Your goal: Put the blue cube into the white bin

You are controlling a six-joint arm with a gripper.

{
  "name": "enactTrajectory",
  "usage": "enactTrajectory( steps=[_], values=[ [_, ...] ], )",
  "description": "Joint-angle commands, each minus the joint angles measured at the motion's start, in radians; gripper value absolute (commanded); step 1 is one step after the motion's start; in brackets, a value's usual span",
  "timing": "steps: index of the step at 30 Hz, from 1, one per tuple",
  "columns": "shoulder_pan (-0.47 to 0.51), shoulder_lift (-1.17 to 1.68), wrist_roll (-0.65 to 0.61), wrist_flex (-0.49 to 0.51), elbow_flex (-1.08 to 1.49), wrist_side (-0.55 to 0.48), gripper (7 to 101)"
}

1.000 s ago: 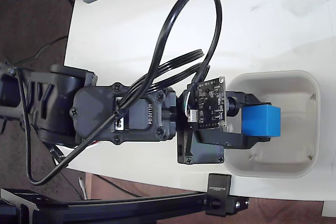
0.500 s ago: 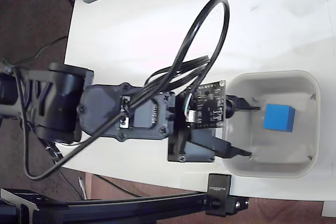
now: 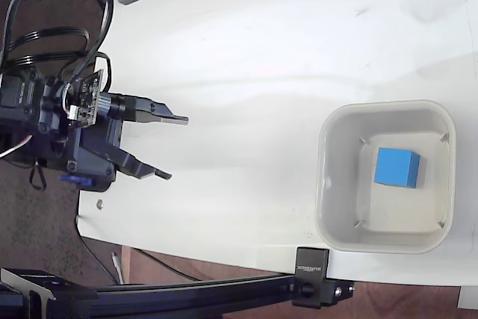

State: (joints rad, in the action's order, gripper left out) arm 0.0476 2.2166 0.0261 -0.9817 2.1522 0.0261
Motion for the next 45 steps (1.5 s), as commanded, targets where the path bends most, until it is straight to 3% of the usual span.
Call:
enactTrajectory(
  steps=[1,6,12,19,22,26,31,45],
  values=[
    [-0.032,0.222,0.025,0.16,0.307,0.025,100.3],
    [-0.044,0.265,0.028,0.293,0.497,0.018,100.3],
    [-0.11,0.411,0.044,0.348,0.667,0.095,100.3],
    [-0.21,0.71,0.058,0.265,0.807,0.19,100.3],
    [-0.215,0.838,0.04,0.193,0.836,0.155,100.3],
    [-0.229,0.836,0.051,0.207,0.839,0.181,100.3],
    [-0.163,0.836,0.028,0.206,0.841,0.094,100.3],
    [-0.141,0.836,0.035,0.204,0.839,0.086,100.3]
  ],
)
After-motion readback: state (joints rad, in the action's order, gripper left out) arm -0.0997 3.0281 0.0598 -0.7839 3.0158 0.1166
